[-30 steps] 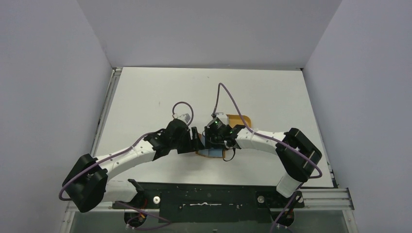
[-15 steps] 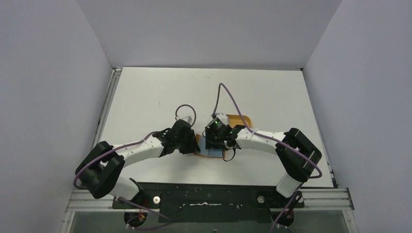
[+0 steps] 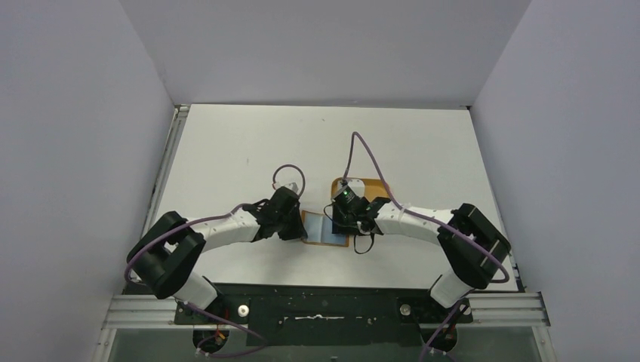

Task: Put the credit cards into the card holder
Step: Adjust the card holder at the center of the board.

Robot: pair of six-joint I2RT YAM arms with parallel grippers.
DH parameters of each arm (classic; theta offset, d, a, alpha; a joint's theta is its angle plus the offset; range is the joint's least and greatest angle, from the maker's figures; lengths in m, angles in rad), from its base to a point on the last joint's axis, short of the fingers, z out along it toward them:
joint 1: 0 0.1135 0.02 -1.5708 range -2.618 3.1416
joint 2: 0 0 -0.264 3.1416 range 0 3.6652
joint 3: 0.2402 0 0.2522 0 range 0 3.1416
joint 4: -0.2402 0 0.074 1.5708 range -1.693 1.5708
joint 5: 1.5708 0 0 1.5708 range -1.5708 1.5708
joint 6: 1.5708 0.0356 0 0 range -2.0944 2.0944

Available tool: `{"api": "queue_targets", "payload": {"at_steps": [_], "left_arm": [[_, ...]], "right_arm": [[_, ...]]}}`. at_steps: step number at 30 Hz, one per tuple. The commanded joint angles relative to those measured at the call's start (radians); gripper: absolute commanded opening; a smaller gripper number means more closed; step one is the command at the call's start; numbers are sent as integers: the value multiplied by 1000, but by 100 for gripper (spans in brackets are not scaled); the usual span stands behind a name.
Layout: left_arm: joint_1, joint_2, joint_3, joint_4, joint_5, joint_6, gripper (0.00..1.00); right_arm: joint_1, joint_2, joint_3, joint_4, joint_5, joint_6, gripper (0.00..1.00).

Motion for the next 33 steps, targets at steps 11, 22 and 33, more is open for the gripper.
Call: {"api": "queue_targets", "payload": {"at_steps": [11,22,33], "left_arm": [[8,49,0,-48,-46,7,16],[7,39,11,-101,-50,46,42],[8,-48,36,-179,-72,68,48]], "right_arm": [[-75,-86,-83,-82,90,-68,42],[-74,-58,-25,-155,156,-165,42],[-53,-44,12,-170,161,-187,43]]}}
